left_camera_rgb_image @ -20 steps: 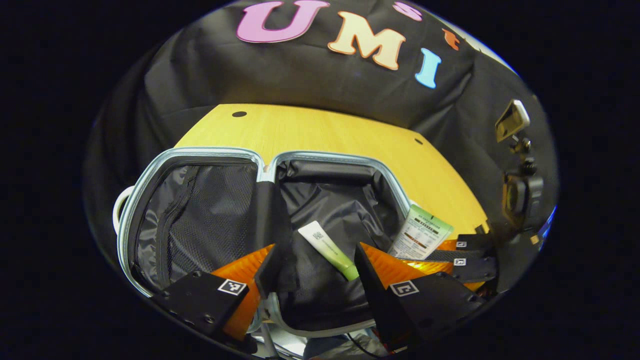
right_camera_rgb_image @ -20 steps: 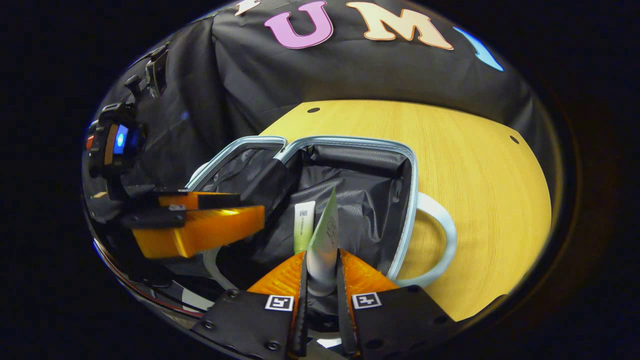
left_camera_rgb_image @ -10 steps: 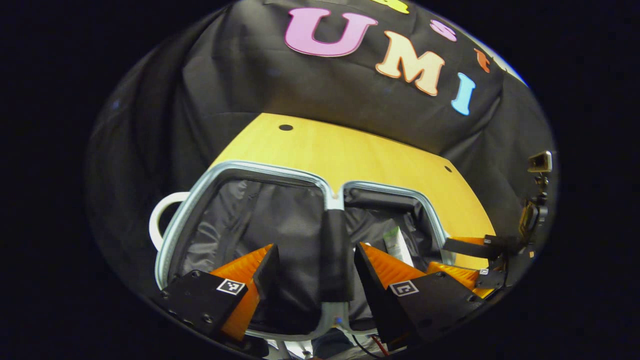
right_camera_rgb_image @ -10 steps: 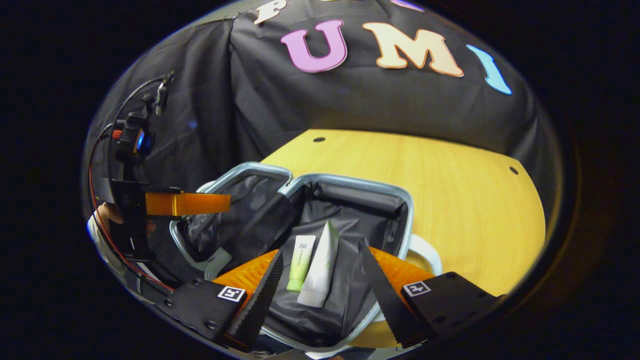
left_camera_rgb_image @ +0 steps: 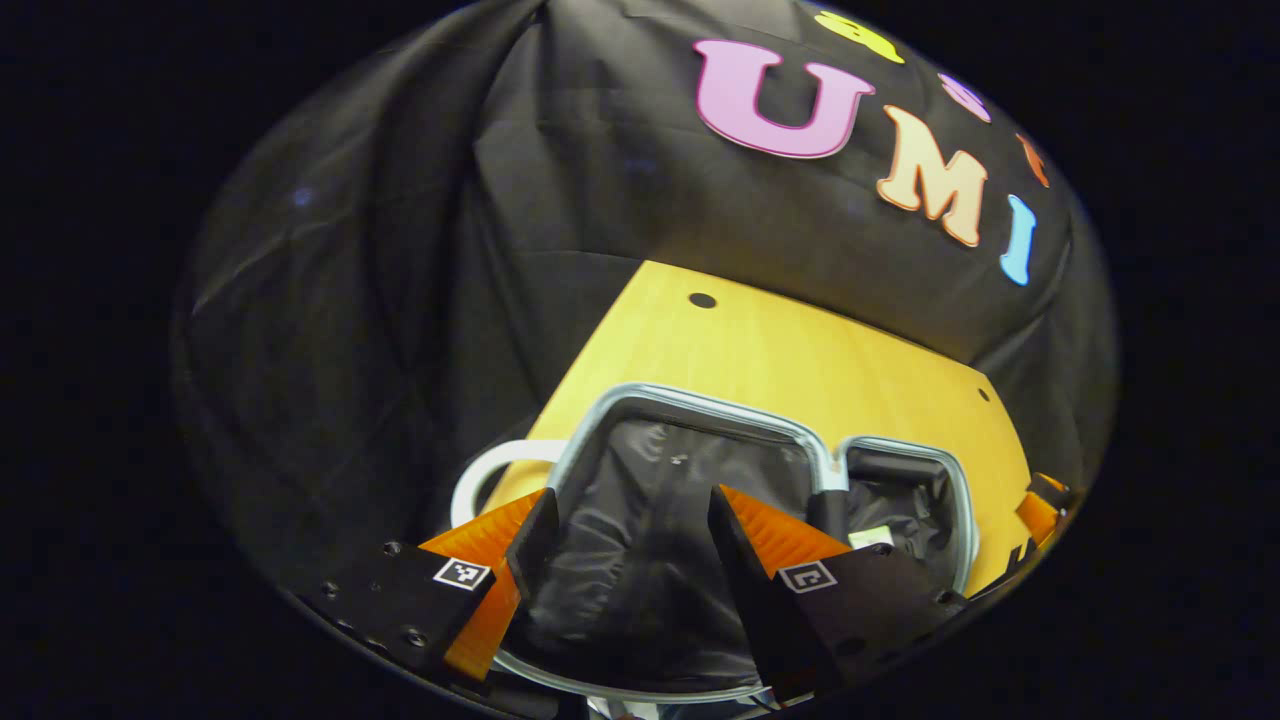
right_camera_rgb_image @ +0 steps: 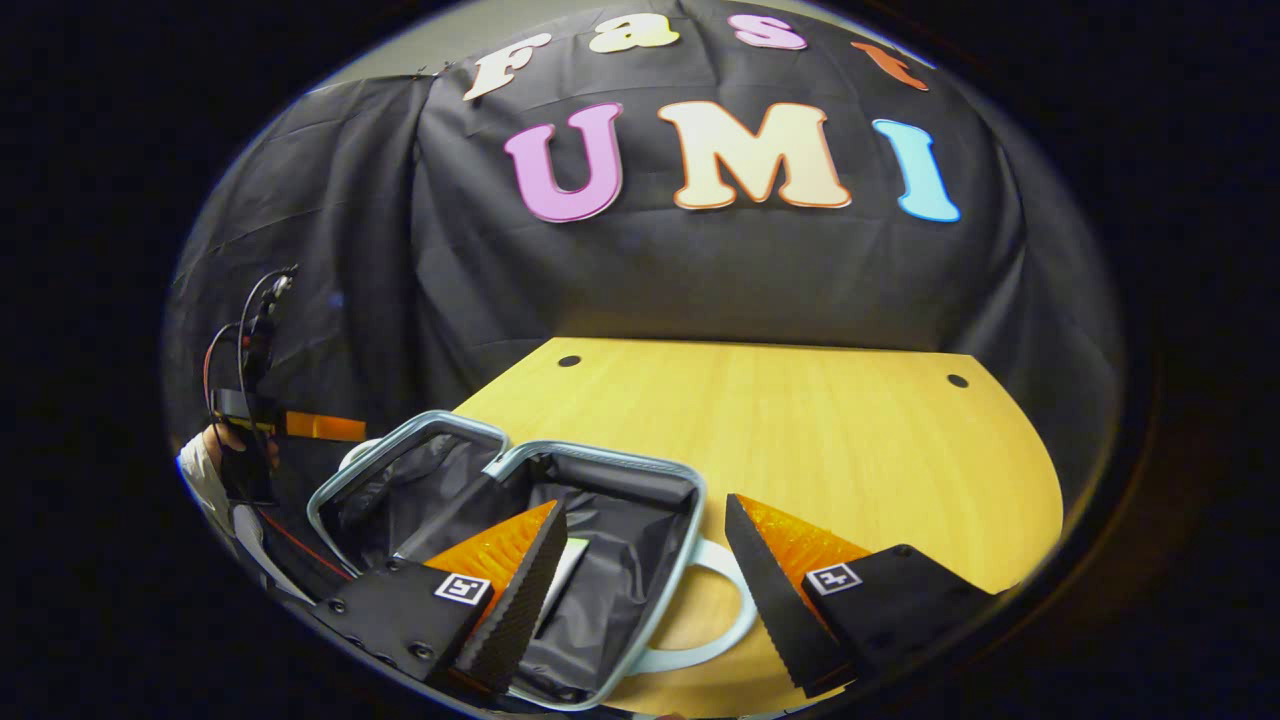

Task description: First open the suitcase, pack the skin care products into it, and then close the suitcase.

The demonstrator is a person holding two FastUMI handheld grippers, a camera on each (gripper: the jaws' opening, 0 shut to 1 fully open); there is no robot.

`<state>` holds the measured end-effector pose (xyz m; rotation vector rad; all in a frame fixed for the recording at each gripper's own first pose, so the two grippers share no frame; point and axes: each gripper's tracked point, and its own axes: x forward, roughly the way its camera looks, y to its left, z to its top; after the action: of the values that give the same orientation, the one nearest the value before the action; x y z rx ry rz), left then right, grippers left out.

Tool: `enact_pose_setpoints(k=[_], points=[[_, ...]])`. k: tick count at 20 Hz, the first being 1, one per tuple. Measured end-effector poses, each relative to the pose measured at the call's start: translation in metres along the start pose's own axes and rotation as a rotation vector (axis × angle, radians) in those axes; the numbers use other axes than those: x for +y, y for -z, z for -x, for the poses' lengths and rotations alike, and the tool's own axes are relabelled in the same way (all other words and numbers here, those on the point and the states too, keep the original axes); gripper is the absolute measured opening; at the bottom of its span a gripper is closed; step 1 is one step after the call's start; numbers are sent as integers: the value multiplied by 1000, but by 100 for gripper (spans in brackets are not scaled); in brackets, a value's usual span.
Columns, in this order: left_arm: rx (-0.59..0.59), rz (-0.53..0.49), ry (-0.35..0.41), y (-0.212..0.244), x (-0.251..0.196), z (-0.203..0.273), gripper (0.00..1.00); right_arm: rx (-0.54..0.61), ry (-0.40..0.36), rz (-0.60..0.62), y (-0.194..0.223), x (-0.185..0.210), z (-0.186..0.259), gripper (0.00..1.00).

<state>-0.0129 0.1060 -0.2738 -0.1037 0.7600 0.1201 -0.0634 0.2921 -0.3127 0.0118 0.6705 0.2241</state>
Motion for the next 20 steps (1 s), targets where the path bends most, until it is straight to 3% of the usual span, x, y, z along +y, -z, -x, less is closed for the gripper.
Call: enact_pose_setpoints(k=[3,4,5,8,9,10,15,18,20], points=[[6,0,-56,-9,26,-11,88,-24,69,-3,-15,-37,5,98],[6,3,-77,-11,34,-15,93,-34,93,-6,-20,-49,8,98],[1,7,-91,-15,42,-19,89,-43,115,-12,-26,-60,10,98],[13,28,-133,-17,67,-32,88,-68,170,-35,-37,-85,18,98],[25,38,-149,-15,77,-37,89,-70,183,-34,-39,-91,20,93],[44,56,-160,-8,85,-43,88,-72,198,-30,-39,-97,22,98],[163,167,-166,28,109,-66,84,-49,232,-25,-32,-113,26,98],[231,150,-177,45,118,-72,71,-35,235,-20,-29,-116,27,98],[261,130,-170,51,118,-75,52,-45,241,-14,-33,-119,31,98]])
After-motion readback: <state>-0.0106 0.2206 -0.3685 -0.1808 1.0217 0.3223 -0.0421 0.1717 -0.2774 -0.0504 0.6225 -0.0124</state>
